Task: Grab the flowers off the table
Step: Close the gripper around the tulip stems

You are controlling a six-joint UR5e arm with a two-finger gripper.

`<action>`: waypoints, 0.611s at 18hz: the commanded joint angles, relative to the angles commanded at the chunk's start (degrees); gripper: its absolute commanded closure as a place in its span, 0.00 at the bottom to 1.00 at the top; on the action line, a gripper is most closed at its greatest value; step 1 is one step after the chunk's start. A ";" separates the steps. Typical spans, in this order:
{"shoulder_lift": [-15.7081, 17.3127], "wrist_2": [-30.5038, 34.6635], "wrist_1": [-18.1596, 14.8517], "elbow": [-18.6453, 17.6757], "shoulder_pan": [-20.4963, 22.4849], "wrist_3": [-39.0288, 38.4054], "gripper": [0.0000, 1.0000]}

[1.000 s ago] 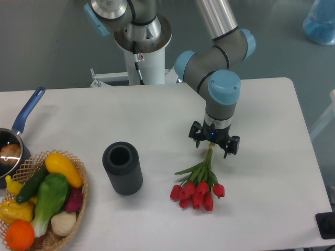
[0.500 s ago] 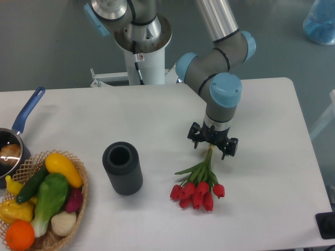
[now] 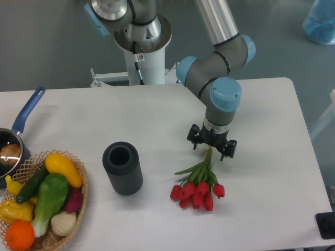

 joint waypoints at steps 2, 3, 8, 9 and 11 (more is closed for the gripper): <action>0.00 0.00 0.00 -0.09 0.00 0.09 0.18; 0.00 0.00 0.00 0.00 0.00 0.09 0.23; 0.00 0.09 0.00 -0.09 0.00 -0.09 0.52; 0.00 0.09 0.00 -0.09 -0.09 -0.09 0.57; 0.00 0.09 0.00 0.09 -0.17 -0.09 0.68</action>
